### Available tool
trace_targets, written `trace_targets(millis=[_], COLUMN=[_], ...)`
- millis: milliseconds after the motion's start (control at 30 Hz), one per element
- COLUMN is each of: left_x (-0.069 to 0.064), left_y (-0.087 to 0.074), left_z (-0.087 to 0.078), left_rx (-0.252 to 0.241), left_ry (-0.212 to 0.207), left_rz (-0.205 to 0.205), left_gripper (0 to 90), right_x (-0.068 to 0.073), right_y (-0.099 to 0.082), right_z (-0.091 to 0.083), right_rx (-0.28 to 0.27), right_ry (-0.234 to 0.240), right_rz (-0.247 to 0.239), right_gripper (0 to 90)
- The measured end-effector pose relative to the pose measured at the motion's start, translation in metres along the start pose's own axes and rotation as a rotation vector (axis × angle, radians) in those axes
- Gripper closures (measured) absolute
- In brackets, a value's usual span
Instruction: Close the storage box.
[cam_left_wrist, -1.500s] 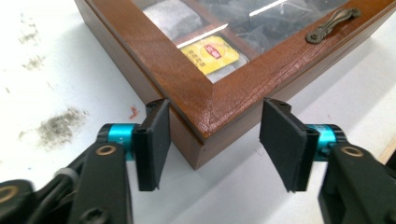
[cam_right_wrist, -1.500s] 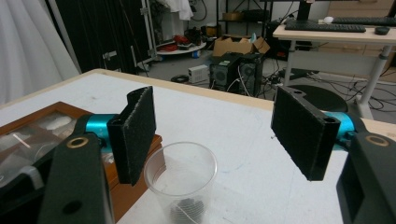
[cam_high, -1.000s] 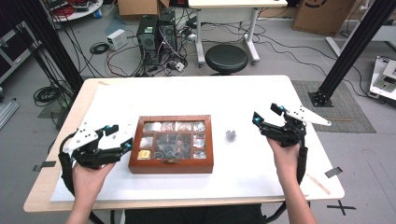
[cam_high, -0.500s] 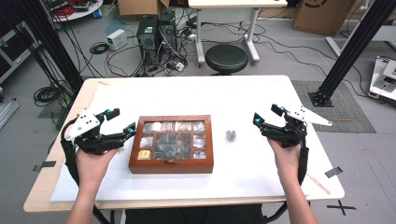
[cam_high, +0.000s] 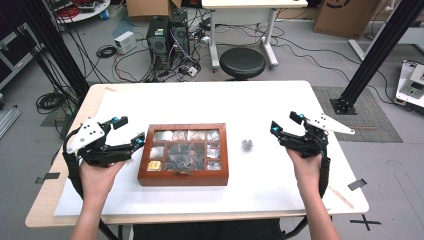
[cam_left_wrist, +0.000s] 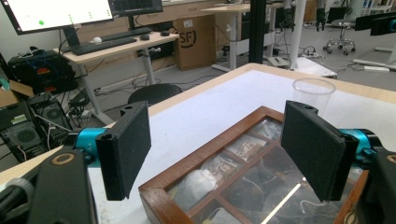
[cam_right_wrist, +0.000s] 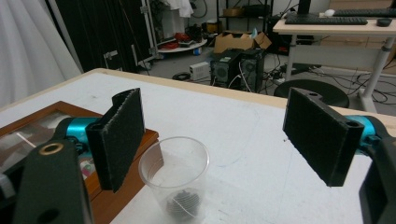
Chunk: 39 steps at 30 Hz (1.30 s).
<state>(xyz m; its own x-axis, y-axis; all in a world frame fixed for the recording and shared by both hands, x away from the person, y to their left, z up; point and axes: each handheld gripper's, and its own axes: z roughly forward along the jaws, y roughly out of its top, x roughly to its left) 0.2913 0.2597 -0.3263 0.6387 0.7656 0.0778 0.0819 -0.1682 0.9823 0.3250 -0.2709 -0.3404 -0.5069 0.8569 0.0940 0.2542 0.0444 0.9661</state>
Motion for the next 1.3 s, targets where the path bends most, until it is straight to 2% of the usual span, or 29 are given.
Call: trace_targets(millis=[333,833,967,1200,1300], left_x=[0.000,0.003,0.003,0.003,0.004], left_y=[-0.003,-0.008,-0.008,-0.006,-0.005], left_z=[0.006,0.006,0.006,0.006,0.008], left_rx=[0.009,0.018,0.019,0.015,0.011], left_ry=[-0.014,-0.011,-0.015,-0.012,-0.008], left_rz=[-0.012,-0.028,-0.030,-0.034,-0.031], left_gripper=[24.6,24.6,24.6,24.6,24.6], right_x=[-0.003,-0.002,-0.001,-0.001,-0.003], right_y=[-0.004,-0.019,-0.024,-0.029,-0.030], right_z=[-0.003,0.013,0.019,0.023,0.023], right_rx=[0.005,0.055,0.077,0.094,0.095], right_ry=[-0.003,0.079,0.080,0.071,0.075], right_rz=[0.001,-0.023,-0.024,-0.051,-0.039], right_gripper=[21.1,21.1,21.1,21.1,21.1])
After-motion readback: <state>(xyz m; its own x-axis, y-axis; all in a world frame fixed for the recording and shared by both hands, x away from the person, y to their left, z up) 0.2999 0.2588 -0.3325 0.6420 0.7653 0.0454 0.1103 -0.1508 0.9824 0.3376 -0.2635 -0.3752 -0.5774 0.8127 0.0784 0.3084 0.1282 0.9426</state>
